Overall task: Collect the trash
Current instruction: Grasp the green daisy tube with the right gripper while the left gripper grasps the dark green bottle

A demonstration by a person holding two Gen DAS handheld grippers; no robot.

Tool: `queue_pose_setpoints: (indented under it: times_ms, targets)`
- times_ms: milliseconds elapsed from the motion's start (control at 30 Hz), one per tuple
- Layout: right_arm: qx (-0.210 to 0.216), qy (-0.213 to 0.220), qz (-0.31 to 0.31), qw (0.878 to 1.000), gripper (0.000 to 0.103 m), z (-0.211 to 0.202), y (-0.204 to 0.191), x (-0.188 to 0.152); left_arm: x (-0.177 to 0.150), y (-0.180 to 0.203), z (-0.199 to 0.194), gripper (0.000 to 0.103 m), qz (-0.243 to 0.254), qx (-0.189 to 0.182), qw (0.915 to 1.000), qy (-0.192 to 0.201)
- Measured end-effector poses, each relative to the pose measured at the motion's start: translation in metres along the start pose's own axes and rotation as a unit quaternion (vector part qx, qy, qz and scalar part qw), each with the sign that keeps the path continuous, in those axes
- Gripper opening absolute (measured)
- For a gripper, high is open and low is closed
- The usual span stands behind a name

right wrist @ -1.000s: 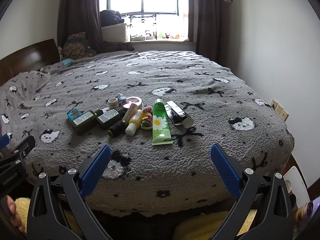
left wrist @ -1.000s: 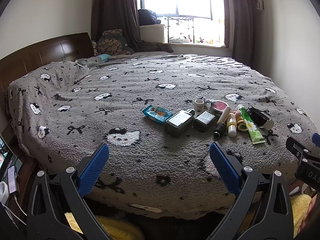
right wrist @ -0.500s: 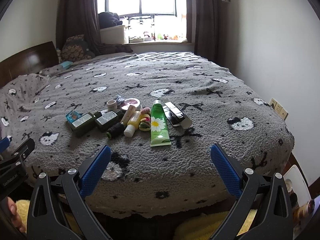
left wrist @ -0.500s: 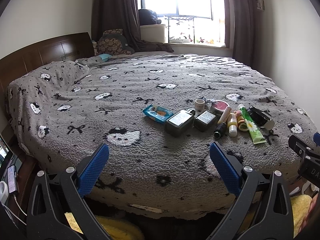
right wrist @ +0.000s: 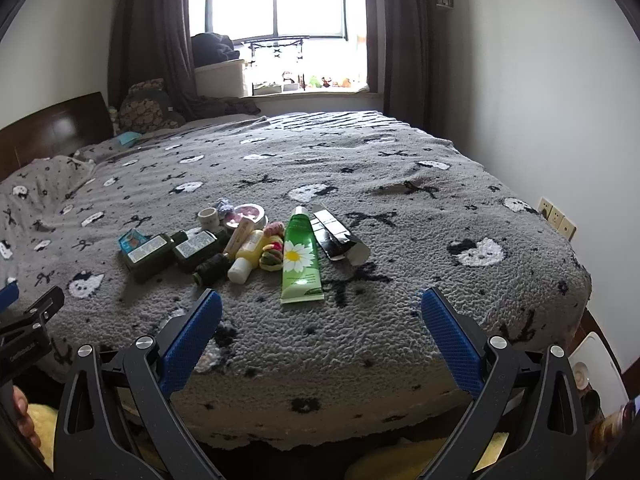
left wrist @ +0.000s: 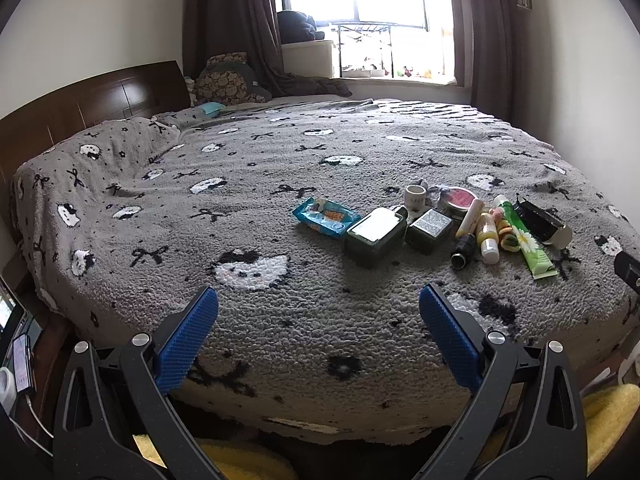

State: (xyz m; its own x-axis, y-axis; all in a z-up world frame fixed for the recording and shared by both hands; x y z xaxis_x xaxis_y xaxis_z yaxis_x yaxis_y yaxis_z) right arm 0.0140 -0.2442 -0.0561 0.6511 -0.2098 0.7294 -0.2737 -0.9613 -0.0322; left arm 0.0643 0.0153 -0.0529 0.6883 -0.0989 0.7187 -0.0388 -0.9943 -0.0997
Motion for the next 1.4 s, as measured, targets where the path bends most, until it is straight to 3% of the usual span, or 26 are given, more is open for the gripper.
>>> queue_pose_setpoints:
  times_ms: [267, 367, 533, 733, 767, 833, 867, 1067, 1200, 1400]
  targets:
    - [0.011, -0.044, 0.036, 0.998, 0.1, 0.039, 0.021, -0.01, -0.01, 0.005, 0.041, 0.095, 0.015, -0.01, 0.9987, -0.048]
    - [0.016, -0.058, 0.045, 0.997, 0.1, 0.054, 0.02, -0.012, -0.012, 0.003, 0.052, 0.095, 0.015, -0.01, 0.9986, -0.05]
    - [0.035, -0.048, 0.011, 0.998, 0.1, 0.078, 0.006, -0.009, -0.003, 0.003, 0.07, 0.095, 0.021, -0.023, 0.9986, -0.043]
    - [0.047, -0.084, -0.006, 0.995, 0.099, 0.117, -0.005, 0.001, 0.01, 0.019, 0.101, 0.095, 0.063, -0.025, 0.9959, -0.06]
    - [0.039, -0.095, -0.013, 0.995, 0.097, 0.125, -0.006, 0.002, 0.012, 0.022, 0.106, 0.095, 0.068, -0.03, 0.9951, -0.064]
    - [0.029, -0.112, -0.021, 0.993, 0.073, 0.139, -0.007, 0.004, 0.015, 0.025, 0.117, 0.095, 0.075, -0.038, 0.9939, -0.072]
    - [0.031, -0.119, -0.021, 0.992, 0.071, 0.145, -0.007, 0.005, 0.016, 0.026, 0.121, 0.094, 0.075, -0.041, 0.9935, -0.075]
    - [0.038, -0.14, -0.024, 0.989, 0.07, 0.163, -0.01, 0.012, 0.03, 0.038, 0.144, 0.087, 0.084, -0.091, 0.9878, -0.095]
    - [0.054, -0.146, -0.021, 0.988, 0.07, 0.177, -0.009, 0.025, 0.038, 0.049, 0.161, 0.073, 0.094, -0.113, 0.983, -0.111]
    - [0.067, -0.153, -0.02, 0.986, 0.07, 0.2, -0.009, 0.045, 0.052, 0.063, 0.179, 0.072, 0.105, -0.11, 0.981, -0.12]
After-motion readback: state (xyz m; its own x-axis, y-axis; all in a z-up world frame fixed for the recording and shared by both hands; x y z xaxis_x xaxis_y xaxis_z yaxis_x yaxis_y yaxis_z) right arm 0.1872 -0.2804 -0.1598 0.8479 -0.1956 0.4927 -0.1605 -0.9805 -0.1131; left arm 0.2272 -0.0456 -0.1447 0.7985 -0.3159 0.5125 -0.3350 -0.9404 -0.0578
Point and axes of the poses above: each gripper's, at about its wrist camera, not at the fingertips, and z roughly the way its jaws point, y to its right, x to its top, the point moved 5 cm from there along z, roughly the way its jaws point, and after that the axes turned 9 degrees about -y, right-handed, at the moved point
